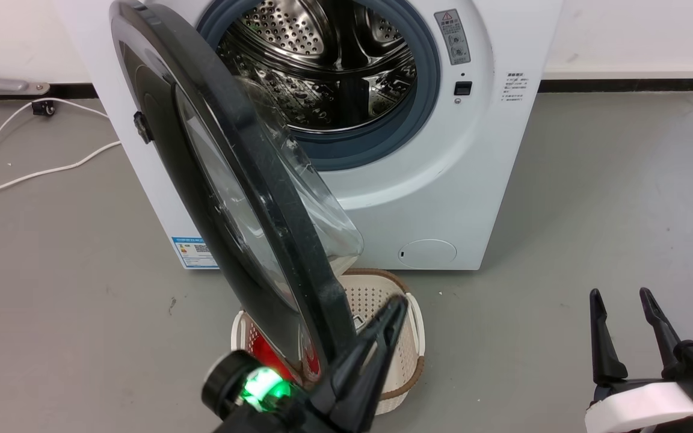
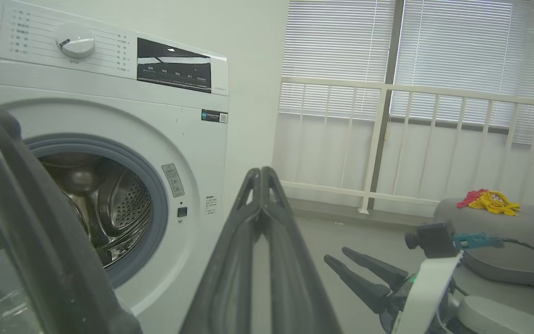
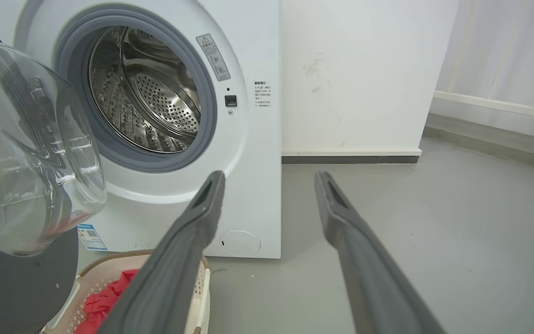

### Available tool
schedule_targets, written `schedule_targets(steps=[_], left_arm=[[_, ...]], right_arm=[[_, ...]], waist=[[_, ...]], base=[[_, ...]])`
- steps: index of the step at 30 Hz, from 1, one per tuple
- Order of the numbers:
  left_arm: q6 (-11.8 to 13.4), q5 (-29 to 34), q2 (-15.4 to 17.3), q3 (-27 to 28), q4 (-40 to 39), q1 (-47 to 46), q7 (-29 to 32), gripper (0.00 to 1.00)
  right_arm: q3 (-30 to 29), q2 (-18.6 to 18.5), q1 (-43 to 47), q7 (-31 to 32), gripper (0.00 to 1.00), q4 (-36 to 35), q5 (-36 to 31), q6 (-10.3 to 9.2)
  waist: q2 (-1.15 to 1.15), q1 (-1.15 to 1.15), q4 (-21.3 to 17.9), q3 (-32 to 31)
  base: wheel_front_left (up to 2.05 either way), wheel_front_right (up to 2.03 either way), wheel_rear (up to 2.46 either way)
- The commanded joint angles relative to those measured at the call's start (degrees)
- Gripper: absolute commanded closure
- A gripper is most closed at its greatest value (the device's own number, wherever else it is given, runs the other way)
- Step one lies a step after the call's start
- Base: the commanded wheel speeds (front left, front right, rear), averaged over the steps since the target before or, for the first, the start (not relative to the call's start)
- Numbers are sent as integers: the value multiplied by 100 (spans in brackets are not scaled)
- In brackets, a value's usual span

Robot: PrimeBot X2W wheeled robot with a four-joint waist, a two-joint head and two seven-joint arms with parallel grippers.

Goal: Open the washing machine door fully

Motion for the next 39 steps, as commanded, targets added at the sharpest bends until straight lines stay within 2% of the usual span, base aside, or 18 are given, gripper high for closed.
schedule_targets(steps=[1, 9, 29, 39], left_arm=[[-14, -21, 77, -48, 65, 80, 63, 100], [5, -79, 268, -183, 581, 248, 348, 100], [302, 52, 59, 207, 1845, -741, -19, 100], [519, -43, 59, 377, 2243, -838, 58, 100]], right_arm=[[-9, 19, 87, -3, 0, 2, 4, -4], [28, 19, -13, -4, 0, 24, 50, -4], [17, 18, -258, -34, 0, 110, 111, -4], [3, 18, -287, -60, 0, 182, 186, -4]], waist=[[0, 0, 8, 5], [0, 0, -4, 108], [0, 0, -157, 437], [0, 0, -188, 463]], base=[[0, 0, 0], [0, 0, 0], [0, 0, 0], [0, 0, 0]])
